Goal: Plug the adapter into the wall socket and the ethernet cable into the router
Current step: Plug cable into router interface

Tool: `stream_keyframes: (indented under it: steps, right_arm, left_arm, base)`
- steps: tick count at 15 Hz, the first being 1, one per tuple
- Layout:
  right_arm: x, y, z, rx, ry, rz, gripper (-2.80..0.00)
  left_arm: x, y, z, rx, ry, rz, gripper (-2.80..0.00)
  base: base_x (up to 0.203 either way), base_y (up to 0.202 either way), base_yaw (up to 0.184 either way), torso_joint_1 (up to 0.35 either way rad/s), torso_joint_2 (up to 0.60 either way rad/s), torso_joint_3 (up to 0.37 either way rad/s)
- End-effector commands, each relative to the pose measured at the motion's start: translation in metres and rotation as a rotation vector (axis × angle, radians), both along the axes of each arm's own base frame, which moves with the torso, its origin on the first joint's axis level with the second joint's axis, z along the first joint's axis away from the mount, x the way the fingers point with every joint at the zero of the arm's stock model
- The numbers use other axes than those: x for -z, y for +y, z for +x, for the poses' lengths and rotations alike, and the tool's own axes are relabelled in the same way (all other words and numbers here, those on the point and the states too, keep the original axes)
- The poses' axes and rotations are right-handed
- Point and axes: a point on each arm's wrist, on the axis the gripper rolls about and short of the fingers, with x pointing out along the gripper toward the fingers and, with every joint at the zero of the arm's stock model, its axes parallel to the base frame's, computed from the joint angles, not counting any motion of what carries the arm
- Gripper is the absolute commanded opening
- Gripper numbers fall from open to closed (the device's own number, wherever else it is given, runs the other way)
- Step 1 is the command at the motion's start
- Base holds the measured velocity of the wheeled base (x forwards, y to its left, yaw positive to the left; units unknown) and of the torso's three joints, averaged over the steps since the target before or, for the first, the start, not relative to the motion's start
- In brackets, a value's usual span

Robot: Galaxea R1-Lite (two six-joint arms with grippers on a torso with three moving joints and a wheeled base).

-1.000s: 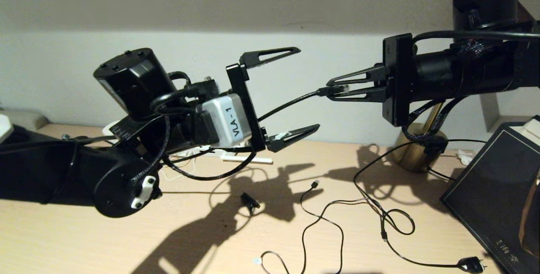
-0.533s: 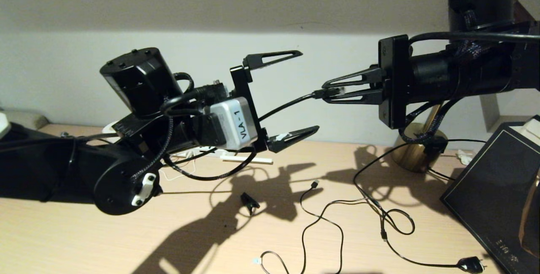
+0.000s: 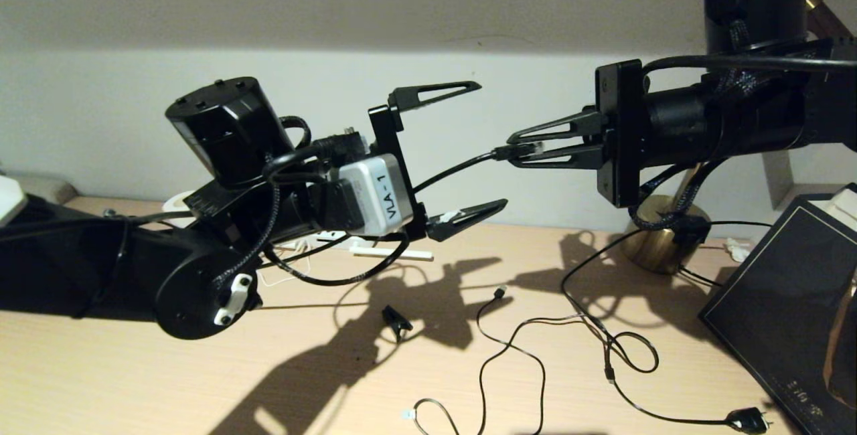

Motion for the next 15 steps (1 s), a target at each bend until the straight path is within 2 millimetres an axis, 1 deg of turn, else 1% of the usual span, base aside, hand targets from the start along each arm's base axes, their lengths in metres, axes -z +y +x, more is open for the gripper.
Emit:
stream_keyframes:
  steps: [1, 5, 6, 13, 15]
  right_arm:
    - [0.0040, 0.0017, 0.0035, -0.004, 0.020, -0.003, -2.80]
    - [0.0044, 0.0024, 0.0038, -0.004, 0.020, -0.003, -2.80]
    - [0.0044, 0.0024, 0.0038, -0.004, 0.020, -0.003, -2.80]
    - [0.0057, 0.0024, 0.0039, -0.004, 0.024, -0.005, -2.80]
    - [0.0057, 0.0028, 0.0037, -0.004, 0.024, -0.005, -2.80]
  left_arm:
    - [0.0001, -0.0007, -0.0002, 0.004, -0.010, 0.000, 0.00]
    - [0.0025, -0.0027, 0.0001, 0.009, -0.004, 0.003, 0.00]
    - [0.0027, -0.0030, 0.0005, 0.009, -0.004, 0.003, -2.80]
    - [0.0051, -0.0042, 0.0013, 0.010, -0.001, 0.007, -2.80]
    - [0.0062, -0.0086, -0.0005, 0.023, 0.002, 0.009, -2.80]
  base:
    - [0.000, 0.000, 0.000, 0.000, 0.00, 0.000]
    - [0.000, 0.000, 0.000, 0.000, 0.00, 0.000]
    - [0.000, 0.000, 0.000, 0.000, 0.00, 0.000]
    - [0.000, 0.000, 0.000, 0.000, 0.00, 0.000]
    - [0.000, 0.000, 0.000, 0.000, 0.00, 0.000]
